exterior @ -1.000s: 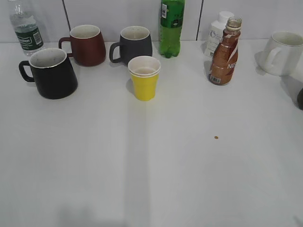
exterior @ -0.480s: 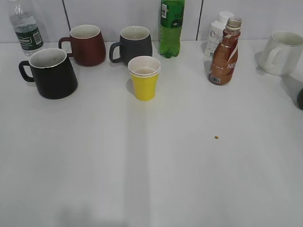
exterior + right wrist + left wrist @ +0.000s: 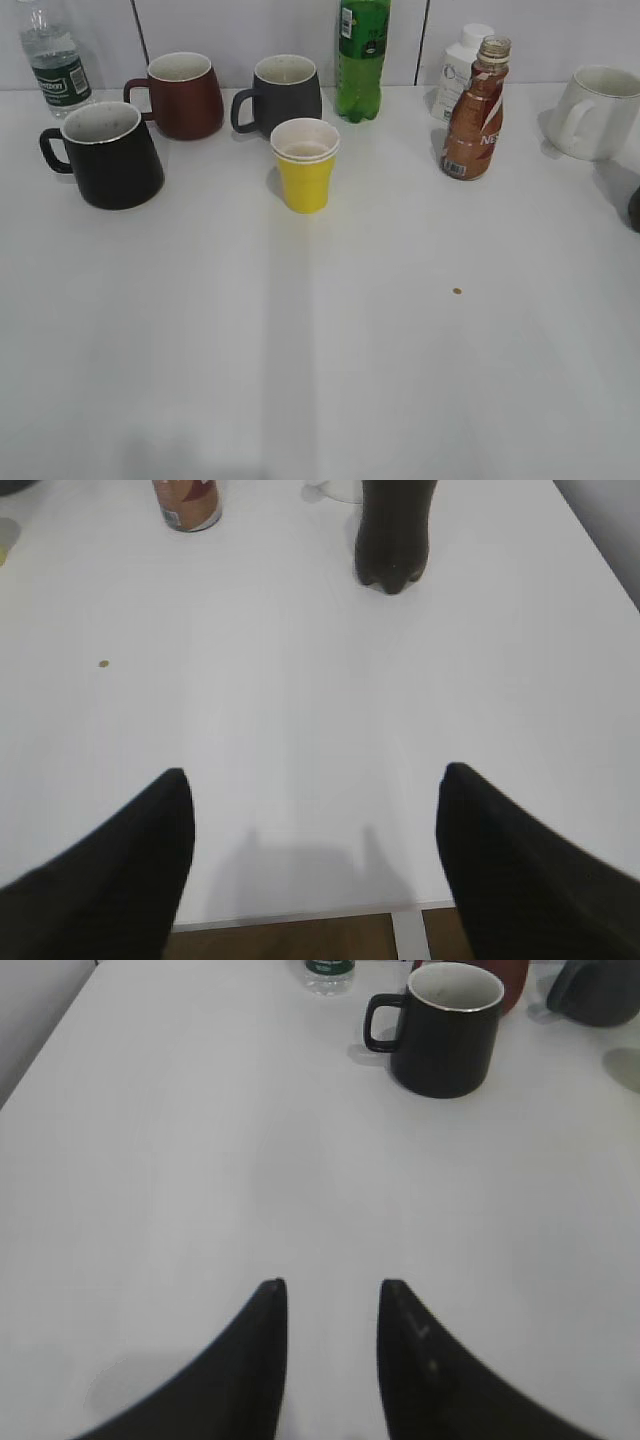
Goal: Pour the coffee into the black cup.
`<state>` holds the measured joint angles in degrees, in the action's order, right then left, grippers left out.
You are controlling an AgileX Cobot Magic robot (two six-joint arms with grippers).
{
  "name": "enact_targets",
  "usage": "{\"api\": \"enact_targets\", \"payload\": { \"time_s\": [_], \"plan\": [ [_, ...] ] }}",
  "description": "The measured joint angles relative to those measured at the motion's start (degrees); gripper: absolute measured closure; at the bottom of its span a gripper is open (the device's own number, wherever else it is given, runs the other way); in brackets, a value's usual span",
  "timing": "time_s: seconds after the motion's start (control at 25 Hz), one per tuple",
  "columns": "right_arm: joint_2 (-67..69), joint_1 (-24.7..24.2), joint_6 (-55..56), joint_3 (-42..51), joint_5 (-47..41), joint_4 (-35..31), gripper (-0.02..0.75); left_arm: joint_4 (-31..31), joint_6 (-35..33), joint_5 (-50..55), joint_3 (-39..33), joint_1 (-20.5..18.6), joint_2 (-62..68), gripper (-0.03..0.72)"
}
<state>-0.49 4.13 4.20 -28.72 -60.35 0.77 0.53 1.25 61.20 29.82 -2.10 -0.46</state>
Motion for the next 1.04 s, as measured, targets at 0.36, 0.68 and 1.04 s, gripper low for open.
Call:
{"api": "enact_targets", "payload": {
  "time_s": [0.36, 0.68, 1.04],
  "plan": [
    [0.00, -0.06, 0.00, 0.00, 0.00, -0.02, 0.149, 0.00, 0.00, 0.00, -0.02, -0.23, 0.00, 0.449],
    [0.00, -0.06, -0.01, 0.00, 0.00, -0.02, 0.149, 0.08, 0.00, 0.00, -0.02, -0.23, 0.00, 0.449],
    [0.00, -0.06, -0.01, 0.00, 0.00, -0.02, 0.149, 0.08, 0.00, 0.00, -0.02, -0.23, 0.00, 0.449]
  ]
}}
